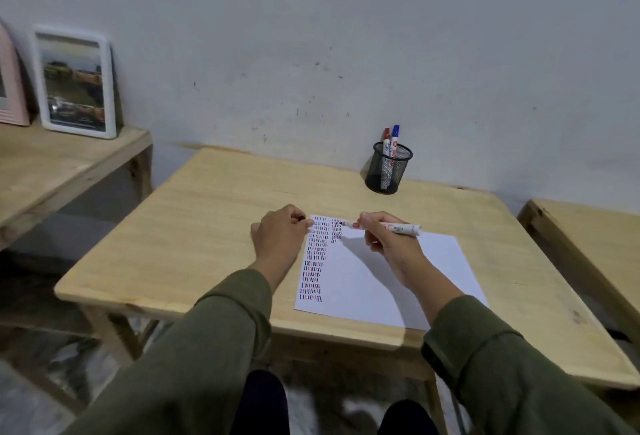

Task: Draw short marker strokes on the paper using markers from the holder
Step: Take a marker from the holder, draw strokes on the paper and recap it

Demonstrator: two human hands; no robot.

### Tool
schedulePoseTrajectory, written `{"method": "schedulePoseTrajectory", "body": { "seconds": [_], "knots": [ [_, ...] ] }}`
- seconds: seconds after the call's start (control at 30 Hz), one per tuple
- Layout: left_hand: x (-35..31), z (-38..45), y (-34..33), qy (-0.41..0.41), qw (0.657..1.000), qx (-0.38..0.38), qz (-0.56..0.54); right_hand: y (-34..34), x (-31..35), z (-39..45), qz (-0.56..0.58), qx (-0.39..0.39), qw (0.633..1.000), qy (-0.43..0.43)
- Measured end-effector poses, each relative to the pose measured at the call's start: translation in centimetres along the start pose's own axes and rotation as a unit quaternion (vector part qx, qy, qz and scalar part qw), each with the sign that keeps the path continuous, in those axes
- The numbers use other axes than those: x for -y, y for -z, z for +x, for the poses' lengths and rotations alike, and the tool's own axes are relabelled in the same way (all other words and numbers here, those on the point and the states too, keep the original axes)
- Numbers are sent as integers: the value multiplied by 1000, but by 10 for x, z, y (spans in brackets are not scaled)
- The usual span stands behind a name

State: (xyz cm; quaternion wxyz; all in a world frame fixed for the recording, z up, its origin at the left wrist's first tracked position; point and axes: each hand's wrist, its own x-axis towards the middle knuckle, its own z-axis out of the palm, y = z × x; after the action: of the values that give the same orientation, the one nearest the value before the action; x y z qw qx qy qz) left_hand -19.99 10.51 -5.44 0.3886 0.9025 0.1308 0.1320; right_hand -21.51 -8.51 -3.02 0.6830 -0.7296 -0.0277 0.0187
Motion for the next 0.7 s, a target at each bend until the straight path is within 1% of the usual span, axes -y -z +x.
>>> {"method": "schedulePoseTrajectory", "body": {
  "seconds": [0.13,0.27,0.37,0.53,0.7],
  "knots": [
    [7,-2,-5,-40,999,14,29,-5,-8,0,9,-2,1000,-12],
    [12,0,-8,-41,999,19,12,-7,-11,1,-8,-20,999,-43],
    [15,0,-10,-45,999,24,12,-7,-15,2,-5,-42,998,-48],
    [18,1,-12,-46,998,25,16,-10,-20,3,-23,-54,998,-27],
    [19,2,-12,-46,999,25,12,-12,-21,0,-42,-35,999,-6]
  ]
}}
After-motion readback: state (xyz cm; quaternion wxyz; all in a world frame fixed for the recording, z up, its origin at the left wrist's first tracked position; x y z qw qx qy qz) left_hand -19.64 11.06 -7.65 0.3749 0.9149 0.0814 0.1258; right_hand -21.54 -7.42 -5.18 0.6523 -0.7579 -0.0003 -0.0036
